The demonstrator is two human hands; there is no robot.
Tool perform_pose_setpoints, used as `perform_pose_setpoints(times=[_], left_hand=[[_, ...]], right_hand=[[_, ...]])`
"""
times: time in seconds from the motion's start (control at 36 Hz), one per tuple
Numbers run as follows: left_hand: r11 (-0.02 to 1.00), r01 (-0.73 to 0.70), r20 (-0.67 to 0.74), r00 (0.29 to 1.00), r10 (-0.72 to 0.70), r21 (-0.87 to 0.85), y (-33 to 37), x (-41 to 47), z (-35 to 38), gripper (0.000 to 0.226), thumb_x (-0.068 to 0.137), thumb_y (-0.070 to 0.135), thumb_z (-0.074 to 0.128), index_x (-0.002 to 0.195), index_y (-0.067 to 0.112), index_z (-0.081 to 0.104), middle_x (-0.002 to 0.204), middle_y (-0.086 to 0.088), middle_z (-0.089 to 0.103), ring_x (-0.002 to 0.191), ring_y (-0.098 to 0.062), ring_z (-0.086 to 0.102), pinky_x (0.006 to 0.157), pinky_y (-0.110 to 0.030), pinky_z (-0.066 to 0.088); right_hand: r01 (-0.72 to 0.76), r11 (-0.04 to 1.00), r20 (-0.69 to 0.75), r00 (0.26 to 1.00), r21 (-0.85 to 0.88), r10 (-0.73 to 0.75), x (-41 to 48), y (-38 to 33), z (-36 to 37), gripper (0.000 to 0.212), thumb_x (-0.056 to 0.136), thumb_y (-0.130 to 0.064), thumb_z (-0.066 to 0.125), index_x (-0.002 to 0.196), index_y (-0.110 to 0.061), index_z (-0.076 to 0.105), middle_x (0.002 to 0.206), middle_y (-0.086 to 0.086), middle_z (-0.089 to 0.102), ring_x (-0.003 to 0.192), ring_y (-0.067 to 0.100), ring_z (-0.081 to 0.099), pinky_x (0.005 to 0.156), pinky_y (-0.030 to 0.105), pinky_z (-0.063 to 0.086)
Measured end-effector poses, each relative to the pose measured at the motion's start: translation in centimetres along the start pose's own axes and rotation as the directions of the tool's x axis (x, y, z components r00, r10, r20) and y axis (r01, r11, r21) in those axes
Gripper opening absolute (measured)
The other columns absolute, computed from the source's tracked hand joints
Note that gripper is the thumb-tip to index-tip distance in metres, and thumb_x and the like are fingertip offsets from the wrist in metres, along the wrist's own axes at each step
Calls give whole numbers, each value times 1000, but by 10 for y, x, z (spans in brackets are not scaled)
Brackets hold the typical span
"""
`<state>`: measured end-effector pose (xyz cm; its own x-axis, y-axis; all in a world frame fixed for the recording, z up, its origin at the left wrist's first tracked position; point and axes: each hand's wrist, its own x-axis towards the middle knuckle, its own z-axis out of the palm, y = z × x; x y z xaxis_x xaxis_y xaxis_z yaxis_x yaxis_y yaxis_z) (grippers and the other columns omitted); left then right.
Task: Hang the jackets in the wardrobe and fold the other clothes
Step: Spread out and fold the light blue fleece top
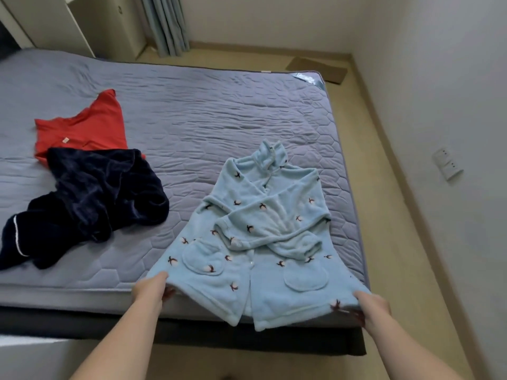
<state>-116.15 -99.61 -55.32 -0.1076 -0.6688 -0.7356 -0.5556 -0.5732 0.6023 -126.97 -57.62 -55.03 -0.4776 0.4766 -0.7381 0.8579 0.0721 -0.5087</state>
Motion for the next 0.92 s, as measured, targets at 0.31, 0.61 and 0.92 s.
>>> perform_pose_setpoints(times=[0.31, 0.61, 0.92], left_hand=[[995, 103, 31, 994, -104, 5, 41, -8, -12, 47, 93, 7, 57, 136, 1, 40, 132, -21, 49, 113, -38, 54, 83, -50, 52], [988, 127, -1, 992, -128, -87, 5, -57, -74, 41, 90, -2, 59, 129, -3, 47, 130, -25, 52, 115, -38, 55, 90, -53, 50], [981, 189, 3, 982, -189, -51, -27, -122, -126, 43, 91, -2, 54, 132, -4, 43, 130, -28, 52, 117, -40, 55, 90, -49, 48]], right_hand=[[-79, 994, 9, 997, 70, 79, -34, -42, -25, 33, 89, 0, 58, 121, 6, 50, 114, 22, 56, 82, 32, 57, 38, 30, 52], [-168, 972, 26, 986, 166, 165, -82, 10, -72, 36, 91, 0, 57, 125, 5, 49, 114, 24, 58, 79, 30, 57, 33, 29, 48], [-241, 950, 50, 970, 197, 236, -123, 46, -131, 25, 88, 5, 55, 113, 5, 53, 83, 19, 59, 63, 26, 55, 37, 30, 52]])
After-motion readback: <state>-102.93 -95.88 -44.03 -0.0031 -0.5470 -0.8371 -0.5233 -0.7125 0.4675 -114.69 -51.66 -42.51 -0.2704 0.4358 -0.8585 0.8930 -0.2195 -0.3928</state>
